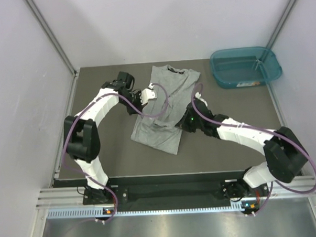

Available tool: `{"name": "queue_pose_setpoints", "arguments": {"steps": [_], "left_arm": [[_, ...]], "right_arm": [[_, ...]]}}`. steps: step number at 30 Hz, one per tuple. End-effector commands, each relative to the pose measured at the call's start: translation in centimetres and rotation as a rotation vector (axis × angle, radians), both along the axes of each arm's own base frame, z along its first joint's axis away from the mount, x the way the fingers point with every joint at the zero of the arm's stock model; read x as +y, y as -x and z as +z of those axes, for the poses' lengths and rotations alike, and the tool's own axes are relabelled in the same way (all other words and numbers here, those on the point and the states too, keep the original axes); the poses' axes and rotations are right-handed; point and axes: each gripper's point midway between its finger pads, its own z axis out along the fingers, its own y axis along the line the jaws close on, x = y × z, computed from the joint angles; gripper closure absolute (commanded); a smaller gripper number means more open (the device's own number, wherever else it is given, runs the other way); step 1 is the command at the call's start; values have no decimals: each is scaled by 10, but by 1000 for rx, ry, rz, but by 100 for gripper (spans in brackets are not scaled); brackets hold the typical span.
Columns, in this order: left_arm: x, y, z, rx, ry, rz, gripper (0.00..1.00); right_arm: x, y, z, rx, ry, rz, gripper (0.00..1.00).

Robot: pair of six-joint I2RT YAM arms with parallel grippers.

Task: Fold and stack the t-shirts
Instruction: Fold the tshirt

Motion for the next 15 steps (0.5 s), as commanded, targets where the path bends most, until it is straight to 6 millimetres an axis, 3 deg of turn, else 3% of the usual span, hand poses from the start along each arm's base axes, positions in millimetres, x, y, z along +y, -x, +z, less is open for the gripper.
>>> {"name": "queue_pose_setpoints", "arguments": {"steps": [1,4,15], "left_arm": [[-8,-41,17,-56,28,135,100],[-9,-60,10,-47,16,188,100],[-14,-81,-27,0,2,251,100]], "right_arm": [[-4,-30,5,-47,46,73,100],[-9,-46,-2,-32,63,77,100],[-21,-80,-26,1,91,65,100]]}}
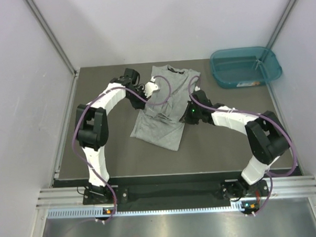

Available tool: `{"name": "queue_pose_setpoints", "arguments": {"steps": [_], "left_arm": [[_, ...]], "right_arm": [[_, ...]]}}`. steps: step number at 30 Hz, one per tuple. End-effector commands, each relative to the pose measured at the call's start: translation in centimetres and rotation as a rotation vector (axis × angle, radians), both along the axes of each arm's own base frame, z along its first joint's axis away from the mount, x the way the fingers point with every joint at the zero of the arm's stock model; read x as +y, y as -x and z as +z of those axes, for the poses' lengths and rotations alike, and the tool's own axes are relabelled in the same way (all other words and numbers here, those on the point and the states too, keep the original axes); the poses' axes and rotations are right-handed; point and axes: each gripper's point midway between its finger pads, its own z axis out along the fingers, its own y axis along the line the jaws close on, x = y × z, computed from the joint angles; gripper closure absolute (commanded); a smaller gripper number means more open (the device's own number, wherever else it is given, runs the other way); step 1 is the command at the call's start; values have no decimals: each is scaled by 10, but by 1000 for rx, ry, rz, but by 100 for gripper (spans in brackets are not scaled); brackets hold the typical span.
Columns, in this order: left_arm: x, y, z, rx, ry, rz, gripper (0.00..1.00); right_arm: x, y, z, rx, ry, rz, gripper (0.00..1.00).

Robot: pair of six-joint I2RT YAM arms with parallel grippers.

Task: Fold and stack the t-shirts
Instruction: Fold the tshirt

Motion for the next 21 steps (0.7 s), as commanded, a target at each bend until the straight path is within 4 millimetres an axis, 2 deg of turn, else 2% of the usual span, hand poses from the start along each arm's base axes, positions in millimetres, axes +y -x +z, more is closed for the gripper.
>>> {"name": "queue_pose_setpoints", "arguments": {"steps": [1,2,4,5,6,8,9,11,12,13,14,15,16,17,19,20,21], "left_arm": [[-8,-22,10,-52,27,40,100],[-9,-23,8,-47,30,44,95],[-10,-26,8,-36,39,79,78],[-7,-31,9,-40,28,114,74],[-7,-36,9,-41,29,145,70],[-3,-53,20,-76,31,238,65],[-2,-65,25,-114,34,278,62],[4,-82,40,-137,75,406,59],[4,-88,49,-141,105,435,58],[12,-91,54,-116,143,494,58],[13,-90,58,-96,174,506,58],[13,-86,65,-74,213,501,58],[22,-80,69,-54,225,524,58],[25,-78,79,-60,244,524,58],[28,-53,71,13,263,468,58],[28,-42,81,4,269,438,58],[28,-31,78,22,263,418,58]], "right_arm": [[5,-23,8,-43,-14,20,100],[5,-28,10,-48,-13,19,89],[-2,-34,7,-40,-7,0,72],[-5,-38,12,-53,-5,-8,58],[-10,-43,16,-69,10,-24,53],[-19,-54,38,-137,52,-31,47],[-26,-53,41,-135,88,-34,47],[-33,-56,63,-185,123,-48,47],[-36,-53,65,-189,135,-52,47],[-32,-46,80,-223,118,-39,47],[-31,-38,77,-220,116,-28,51],[-23,-34,83,-248,89,-6,53],[-3,-23,90,-276,38,51,54],[3,-17,84,-266,40,70,54],[45,-9,82,-240,-76,195,55],[54,-9,78,-223,-91,216,59],[63,-9,73,-205,-99,238,61]]}}
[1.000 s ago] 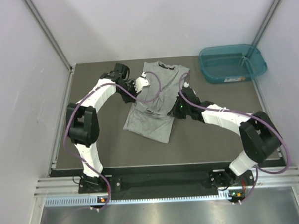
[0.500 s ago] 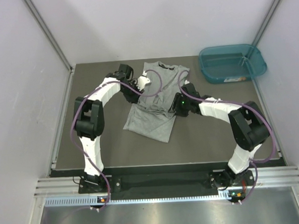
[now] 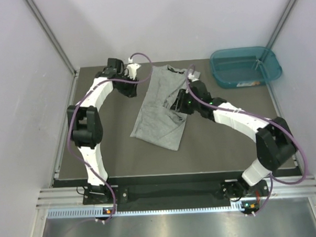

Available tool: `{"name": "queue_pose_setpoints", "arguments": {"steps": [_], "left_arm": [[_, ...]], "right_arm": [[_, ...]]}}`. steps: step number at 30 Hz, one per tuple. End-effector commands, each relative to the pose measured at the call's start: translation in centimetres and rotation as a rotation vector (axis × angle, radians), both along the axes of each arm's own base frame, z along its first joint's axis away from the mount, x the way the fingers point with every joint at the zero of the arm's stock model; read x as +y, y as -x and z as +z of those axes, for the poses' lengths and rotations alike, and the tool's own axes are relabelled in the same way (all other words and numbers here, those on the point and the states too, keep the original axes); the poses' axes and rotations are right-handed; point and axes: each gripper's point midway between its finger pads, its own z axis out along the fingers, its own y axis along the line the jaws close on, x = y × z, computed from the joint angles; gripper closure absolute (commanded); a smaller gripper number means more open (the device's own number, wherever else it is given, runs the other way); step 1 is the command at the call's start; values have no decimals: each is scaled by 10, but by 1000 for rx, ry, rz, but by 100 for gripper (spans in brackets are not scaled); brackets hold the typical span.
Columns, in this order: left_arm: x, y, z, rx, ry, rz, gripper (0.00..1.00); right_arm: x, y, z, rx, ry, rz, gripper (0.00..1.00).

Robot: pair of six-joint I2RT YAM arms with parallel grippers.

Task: Fold and stack the t-shirts
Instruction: Fold the tshirt

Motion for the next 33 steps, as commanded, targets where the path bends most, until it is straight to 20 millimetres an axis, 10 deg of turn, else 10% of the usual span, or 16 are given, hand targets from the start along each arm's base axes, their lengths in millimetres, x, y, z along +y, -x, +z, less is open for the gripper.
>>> {"name": "queue_pose_setpoints", "arguments": {"steps": [1,11,15,22,27,33], "left_arm": [[-6,51,19,54,84,-78,58],[2,145,-34,262,61,-119,58],[4,160,-59,290,4,-120,34],[22,165,-79,291,-98,-100,35],[25,175,-78,308,-102,-122,40],[17,191,-53,308,1,-192,40]], "right_arm": [[51,0,-16,45,-49,141,64],[59,-62,-68,127,92,67,67],[36,-81,-86,157,176,-25,67],[13,-97,-50,103,226,-84,67],[-20,-73,3,28,275,-125,55],[-31,21,-21,111,246,-107,45]]}}
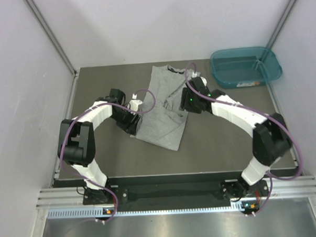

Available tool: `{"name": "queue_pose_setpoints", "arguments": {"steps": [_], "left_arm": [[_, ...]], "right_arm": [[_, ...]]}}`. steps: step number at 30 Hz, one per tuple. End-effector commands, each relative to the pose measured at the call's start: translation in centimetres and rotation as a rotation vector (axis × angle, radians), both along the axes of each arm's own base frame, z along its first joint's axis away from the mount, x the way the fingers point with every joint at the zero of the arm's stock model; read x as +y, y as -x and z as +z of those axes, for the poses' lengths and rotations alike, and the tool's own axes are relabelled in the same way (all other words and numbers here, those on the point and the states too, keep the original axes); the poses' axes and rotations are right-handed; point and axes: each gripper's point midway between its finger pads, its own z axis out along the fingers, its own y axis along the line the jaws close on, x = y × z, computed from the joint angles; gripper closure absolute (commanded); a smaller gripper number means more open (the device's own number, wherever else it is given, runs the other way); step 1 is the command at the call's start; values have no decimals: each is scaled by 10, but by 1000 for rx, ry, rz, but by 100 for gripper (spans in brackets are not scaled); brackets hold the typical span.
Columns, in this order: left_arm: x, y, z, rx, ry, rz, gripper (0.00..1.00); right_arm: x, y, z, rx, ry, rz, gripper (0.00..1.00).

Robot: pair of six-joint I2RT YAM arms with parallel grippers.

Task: Fold and stack the t-shirts
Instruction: Fold the tshirt

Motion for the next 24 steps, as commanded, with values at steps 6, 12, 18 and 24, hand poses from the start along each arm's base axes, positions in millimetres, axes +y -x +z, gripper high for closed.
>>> {"name": "queue_pose_setpoints", "arguments": {"steps": [6,12,18,24], "left_arm": [[5,6,8,-56,34,-51,46],[3,5,-20,-33,6,-42,41],[3,-10,-31,-80,-3,-1,45],[-5,3,-34,-15,37,2,52]], "right_arm": [[43,107,-39,122,-157,58,45],[52,128,-68,186,-257,10,47],[61,146,-97,270,-316,25,48],[61,149,-107,285,-364,-11,56]]}}
